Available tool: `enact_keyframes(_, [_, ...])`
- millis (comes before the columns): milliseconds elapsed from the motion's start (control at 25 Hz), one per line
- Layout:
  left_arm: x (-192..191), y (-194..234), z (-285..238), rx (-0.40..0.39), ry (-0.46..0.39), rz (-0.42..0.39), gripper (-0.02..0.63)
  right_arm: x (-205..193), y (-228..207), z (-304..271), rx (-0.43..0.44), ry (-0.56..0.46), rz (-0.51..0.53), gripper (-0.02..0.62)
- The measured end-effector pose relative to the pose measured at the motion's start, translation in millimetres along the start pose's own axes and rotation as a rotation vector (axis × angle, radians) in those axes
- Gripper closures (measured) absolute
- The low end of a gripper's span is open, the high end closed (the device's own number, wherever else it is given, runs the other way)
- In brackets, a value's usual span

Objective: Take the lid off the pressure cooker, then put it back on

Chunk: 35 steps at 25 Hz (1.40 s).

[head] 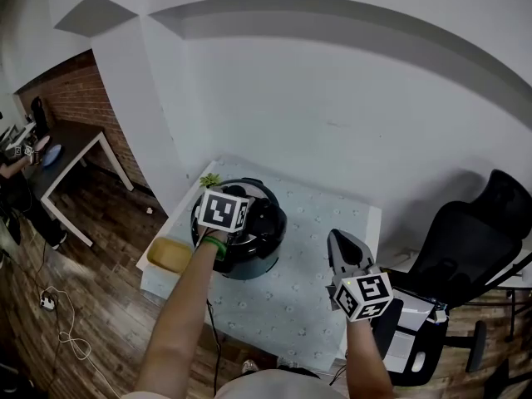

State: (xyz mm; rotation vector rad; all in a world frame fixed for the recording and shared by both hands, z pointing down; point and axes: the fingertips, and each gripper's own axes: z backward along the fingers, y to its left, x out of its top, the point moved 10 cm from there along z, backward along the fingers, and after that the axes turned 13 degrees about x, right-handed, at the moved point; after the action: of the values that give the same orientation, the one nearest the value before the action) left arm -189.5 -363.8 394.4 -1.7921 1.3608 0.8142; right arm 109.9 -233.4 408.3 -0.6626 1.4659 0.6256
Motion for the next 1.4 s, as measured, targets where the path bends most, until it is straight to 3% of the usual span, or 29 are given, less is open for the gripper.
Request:
enact_keyframes(360, [-0.3,5.0,-3.6,-0.136,-0.023,-0.090,0.302,-0.2,-10.5,-1.9,0.038,0.015,0.009,0.595])
enact_keyframes(760, [-1.0,15.3,-7.8,-0.411,-0.077,-0.275,0.302,4.1,2.8,-2.6,-0.021,0.023,0.034,0.595])
enact_keyframes(960, [0.5,14.8,-9.0,-0.417,-0.091,-0.272,0.302,3.5,10.7,-1.1,-0.059,0.030,0.036,0.595])
enact_keyframes(1400, [1.3,13.4,-5.8,-0.341,-0.077,-0.236,0.316,7.9,18.7,2.9,-0.083,0.015,0.041,0.595])
